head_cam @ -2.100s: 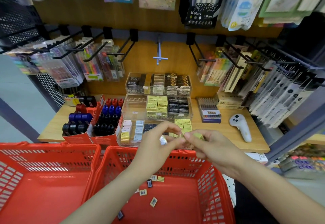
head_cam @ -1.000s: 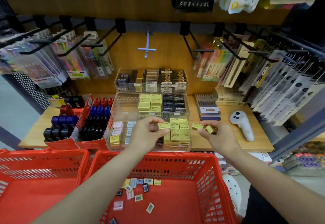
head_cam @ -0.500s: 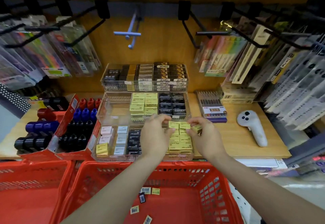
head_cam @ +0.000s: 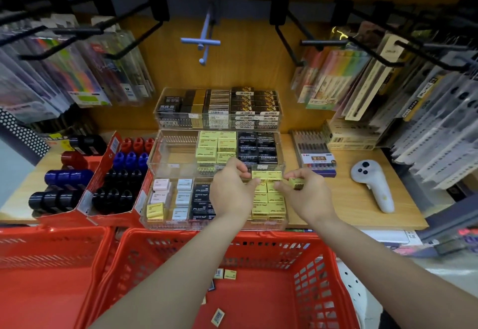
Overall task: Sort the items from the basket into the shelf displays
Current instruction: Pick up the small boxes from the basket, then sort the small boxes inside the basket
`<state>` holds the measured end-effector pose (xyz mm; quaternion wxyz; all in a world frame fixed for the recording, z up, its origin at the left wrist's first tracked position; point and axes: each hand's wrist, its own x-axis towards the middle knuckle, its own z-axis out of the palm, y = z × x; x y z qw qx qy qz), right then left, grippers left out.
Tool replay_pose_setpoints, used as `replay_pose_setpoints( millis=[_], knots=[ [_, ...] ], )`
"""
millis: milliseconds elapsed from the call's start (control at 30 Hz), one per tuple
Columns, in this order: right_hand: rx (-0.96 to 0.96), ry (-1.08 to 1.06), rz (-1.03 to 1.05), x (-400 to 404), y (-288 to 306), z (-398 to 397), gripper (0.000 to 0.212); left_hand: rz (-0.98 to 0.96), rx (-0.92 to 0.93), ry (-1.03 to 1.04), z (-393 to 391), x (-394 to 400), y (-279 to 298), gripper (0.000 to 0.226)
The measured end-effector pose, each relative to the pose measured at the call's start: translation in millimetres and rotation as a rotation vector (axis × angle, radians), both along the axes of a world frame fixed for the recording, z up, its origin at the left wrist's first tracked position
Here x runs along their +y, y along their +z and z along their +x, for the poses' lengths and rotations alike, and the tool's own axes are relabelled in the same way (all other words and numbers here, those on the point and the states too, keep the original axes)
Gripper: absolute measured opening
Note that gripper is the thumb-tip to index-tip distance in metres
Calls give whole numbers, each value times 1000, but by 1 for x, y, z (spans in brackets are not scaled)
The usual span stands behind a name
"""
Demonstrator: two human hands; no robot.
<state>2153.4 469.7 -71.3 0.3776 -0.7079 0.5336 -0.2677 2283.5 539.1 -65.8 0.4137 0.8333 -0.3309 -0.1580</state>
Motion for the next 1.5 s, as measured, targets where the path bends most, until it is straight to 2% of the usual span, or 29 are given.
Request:
replay_pose_setpoints(
  millis=[100,133,267,333,433,667,733,867,933,1133,1300,1500],
  knots=[
    [-99,-6,290,-1,17,-17,38,-39,22,-40,6,13,11,22],
    [-79,15,321,1,25,-24,41,-61,59,-82,8,20,17,18],
    [43,227,93,22,59,-41,40,-38,424,-329,3,54,53,8],
    [-30,280,44,37,72,-41,47,-10,588,-396,-3,67,66,10],
    [-171,291,0,54,84,-34,54,-69,776,-380,-10,80,78,12],
    [-213,332,-38,72,83,-25,36,-174,892,-280,-10,89,76,18],
    [-158,313,-57,70,72,-23,30,-151,843,-265,-6,88,67,15],
    [84,160,-121,54,44,-19,28,66,328,-282,8,82,39,31],
    [139,142,-142,46,33,-12,30,135,184,-302,16,78,27,41],
    [184,127,-208,31,17,17,33,186,136,-383,24,59,9,62],
    [171,76,-203,26,8,24,25,162,141,-430,22,47,3,68],
    [189,71,-224,25,5,24,20,158,147,-385,22,42,-2,68]
  ],
)
